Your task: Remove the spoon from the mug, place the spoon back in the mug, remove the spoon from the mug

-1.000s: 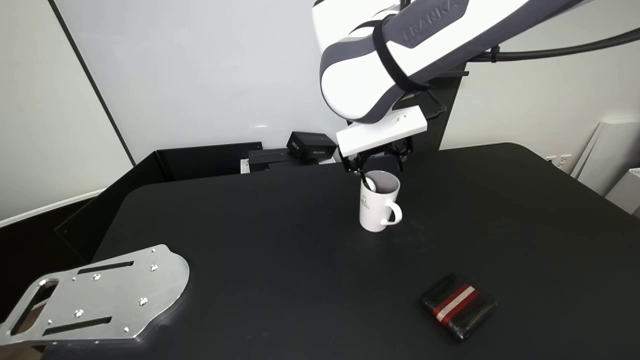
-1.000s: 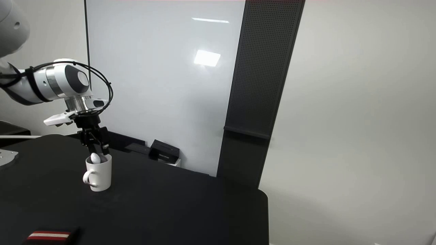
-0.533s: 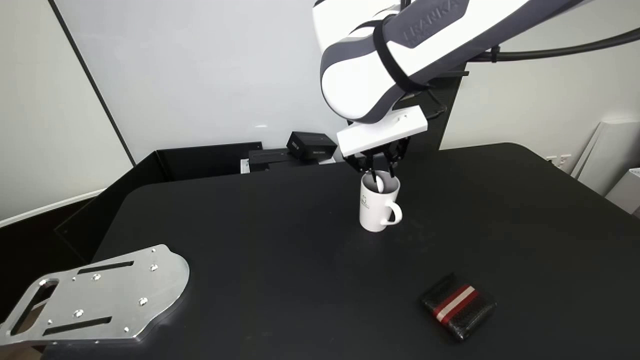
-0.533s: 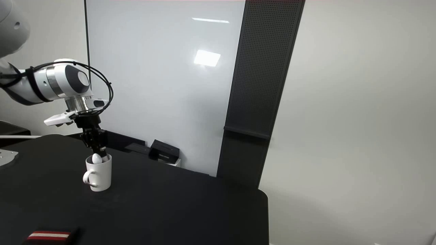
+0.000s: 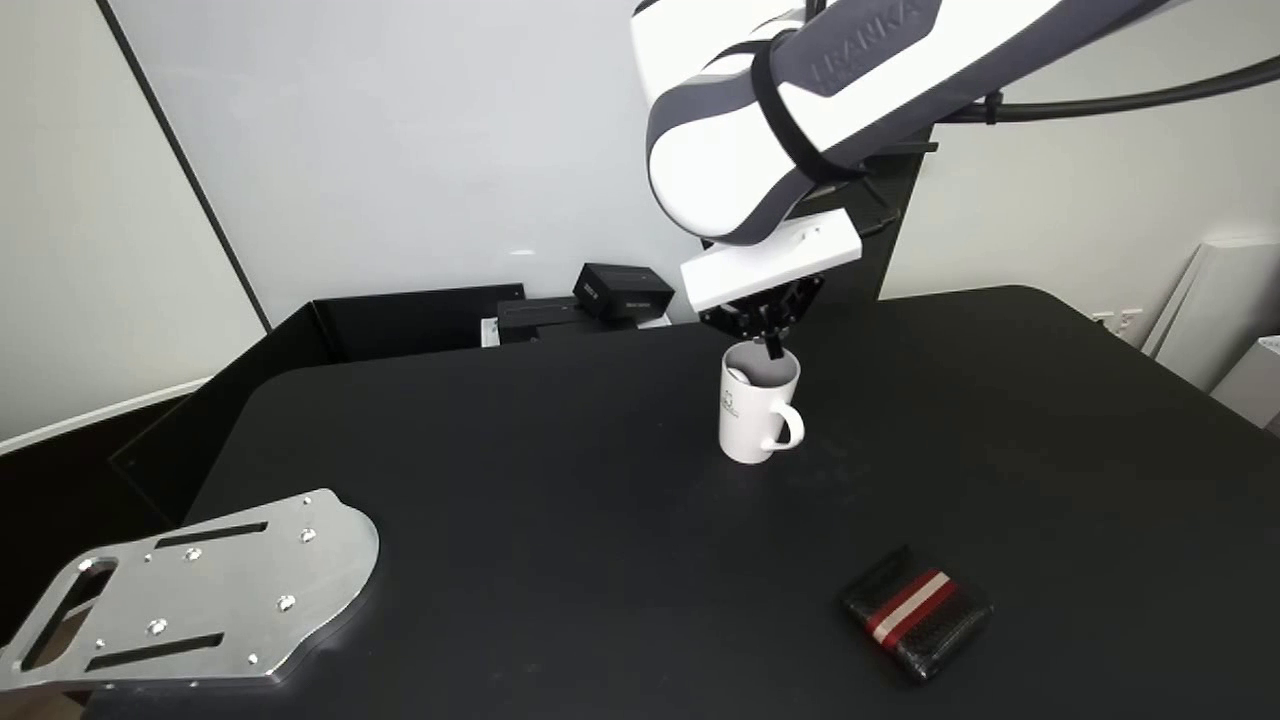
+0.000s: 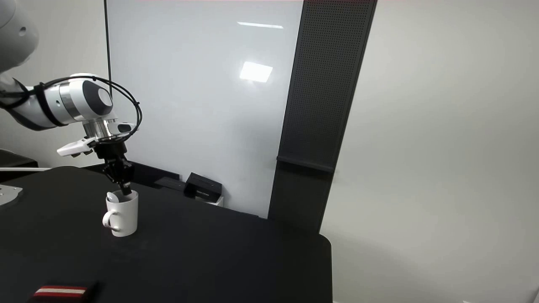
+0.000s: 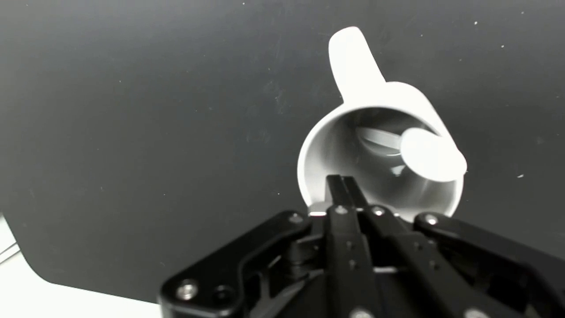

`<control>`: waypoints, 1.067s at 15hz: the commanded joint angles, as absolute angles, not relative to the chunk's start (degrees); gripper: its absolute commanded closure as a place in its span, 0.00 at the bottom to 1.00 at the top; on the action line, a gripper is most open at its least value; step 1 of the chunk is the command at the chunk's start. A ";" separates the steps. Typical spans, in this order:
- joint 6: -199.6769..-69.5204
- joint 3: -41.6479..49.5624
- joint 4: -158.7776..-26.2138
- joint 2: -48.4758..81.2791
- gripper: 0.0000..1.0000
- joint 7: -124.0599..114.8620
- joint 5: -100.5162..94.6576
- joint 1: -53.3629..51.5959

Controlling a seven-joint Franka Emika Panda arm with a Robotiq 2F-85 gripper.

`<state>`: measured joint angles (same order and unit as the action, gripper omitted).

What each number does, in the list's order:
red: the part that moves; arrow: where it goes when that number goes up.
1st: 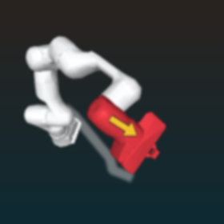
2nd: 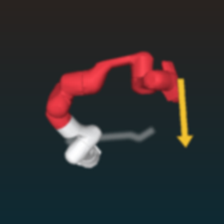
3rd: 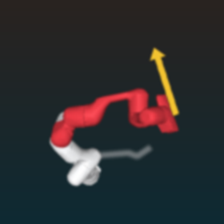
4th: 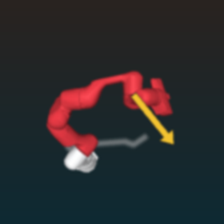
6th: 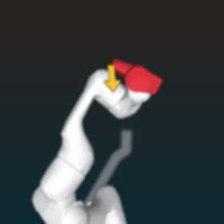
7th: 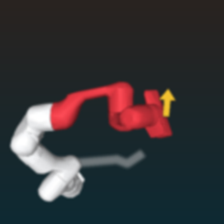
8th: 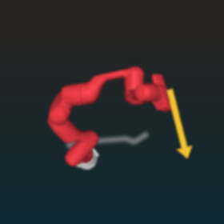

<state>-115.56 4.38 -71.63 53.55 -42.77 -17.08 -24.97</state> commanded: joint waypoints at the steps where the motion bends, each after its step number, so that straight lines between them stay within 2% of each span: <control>1: -112.89 4.79 -69.20 54.51 0.73 -43.20 -17.42 -25.24; 12: -115.60 4.72 -70.20 53.76 0.01 -43.23 -18.49 -25.96; 16: -117.53 4.58 -70.91 53.46 0.00 -42.97 -19.14 -26.43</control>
